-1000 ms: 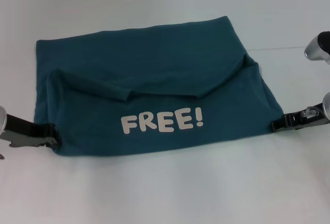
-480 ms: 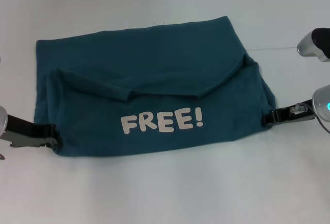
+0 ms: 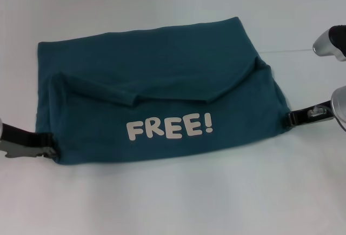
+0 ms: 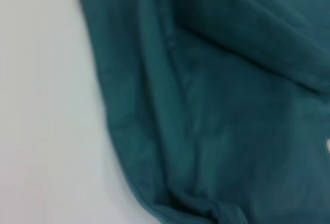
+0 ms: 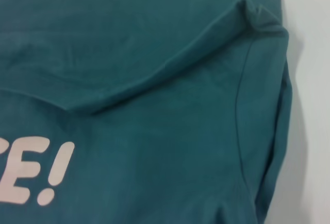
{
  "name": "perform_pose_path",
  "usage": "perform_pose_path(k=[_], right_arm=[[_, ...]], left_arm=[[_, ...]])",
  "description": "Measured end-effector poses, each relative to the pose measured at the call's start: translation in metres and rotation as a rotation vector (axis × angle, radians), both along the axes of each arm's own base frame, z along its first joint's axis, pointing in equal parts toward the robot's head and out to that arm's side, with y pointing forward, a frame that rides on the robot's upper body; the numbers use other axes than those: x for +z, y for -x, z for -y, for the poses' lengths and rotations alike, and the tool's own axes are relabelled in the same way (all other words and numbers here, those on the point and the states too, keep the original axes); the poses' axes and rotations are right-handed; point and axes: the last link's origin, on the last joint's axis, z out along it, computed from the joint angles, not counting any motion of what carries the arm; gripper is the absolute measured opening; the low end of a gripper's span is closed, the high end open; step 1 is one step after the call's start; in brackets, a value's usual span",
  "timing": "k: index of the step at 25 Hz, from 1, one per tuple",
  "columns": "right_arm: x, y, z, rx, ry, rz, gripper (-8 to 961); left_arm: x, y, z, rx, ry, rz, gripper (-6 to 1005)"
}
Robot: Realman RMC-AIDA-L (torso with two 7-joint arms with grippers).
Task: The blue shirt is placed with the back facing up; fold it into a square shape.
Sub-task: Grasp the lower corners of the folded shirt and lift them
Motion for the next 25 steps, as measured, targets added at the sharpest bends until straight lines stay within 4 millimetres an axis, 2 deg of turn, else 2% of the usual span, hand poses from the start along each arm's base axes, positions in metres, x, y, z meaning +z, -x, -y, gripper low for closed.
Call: perform_pose_path(k=[7, 12, 20, 25], right_arm=[[0.011, 0.008, 0.007, 0.044, 0.070, 0.029, 92], [0.015, 0.016, 0.016, 0.064, 0.156, 0.042, 92], [0.018, 0.023, 0.047, 0.077, 0.380, 0.090, 92], [0.017, 0.019, 0.067, 0.076, 0.495, 0.076, 93]], left_arm=[[0.015, 0.010, 0.006, 0.035, -0.024, 0.048, 80], [0.021, 0.013, 0.018, 0.050, 0.013, 0.089, 80], [0.037, 0.022, 0.054, 0.078, 0.114, 0.167, 80], [0.035, 0.031, 0.080, 0.106, 0.200, 0.206, 79]])
